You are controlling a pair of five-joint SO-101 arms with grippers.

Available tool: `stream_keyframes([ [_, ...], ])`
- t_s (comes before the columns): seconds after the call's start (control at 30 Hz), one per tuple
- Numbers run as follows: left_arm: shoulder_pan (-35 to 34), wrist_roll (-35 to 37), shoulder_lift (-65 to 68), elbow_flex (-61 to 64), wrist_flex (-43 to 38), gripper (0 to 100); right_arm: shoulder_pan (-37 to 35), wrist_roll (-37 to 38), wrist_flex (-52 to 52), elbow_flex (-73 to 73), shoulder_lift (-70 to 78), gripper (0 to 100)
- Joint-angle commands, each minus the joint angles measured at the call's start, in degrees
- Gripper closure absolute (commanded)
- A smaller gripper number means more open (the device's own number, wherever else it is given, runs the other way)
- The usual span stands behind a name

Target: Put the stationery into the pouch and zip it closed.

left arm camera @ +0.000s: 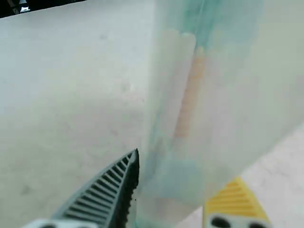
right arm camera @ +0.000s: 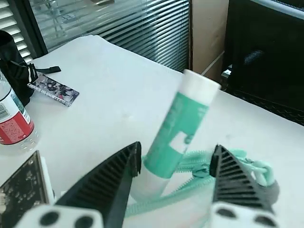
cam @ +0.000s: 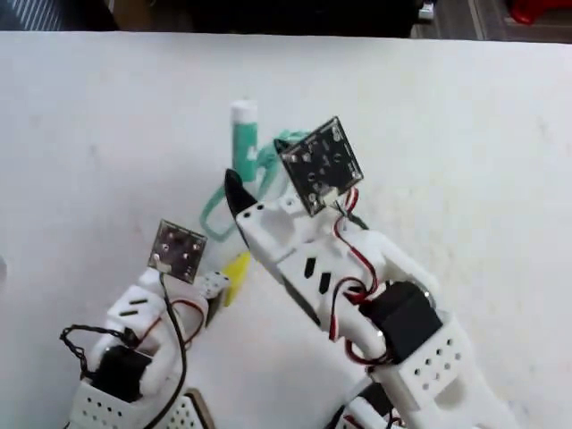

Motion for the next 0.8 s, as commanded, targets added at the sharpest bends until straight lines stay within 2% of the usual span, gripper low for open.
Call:
stream_keyframes([
  [0.0,0.57,-0.53,-0.84,-0.88,0.0,78,0.13,0.09,0.31,-0.18,-1.19,80.5],
  [0.37,0.57,-0.53,-0.84,-0.88,0.0,78,0.57,0.09,0.22,-2.99,-1.98,80.7],
  [0.57,0.84,-0.53,-0.84,-0.88,0.0,78,8.4,0.0,-1.19,-13.01,-3.03,81.0],
  [0.63,1.01,-0.53,-0.84,-0.88,0.0,78,10.77,0.0,-2.59,-13.19,-1.01,86.0],
  [0.7,1.01,-0.53,-0.84,-0.88,0.0,78,13.14,0.26,-3.47,-13.19,2.51,97.7],
  [0.77,1.01,-0.53,-0.84,-0.88,0.0,78,16.13,2.37,-4.26,-13.45,7.08,96.5],
])
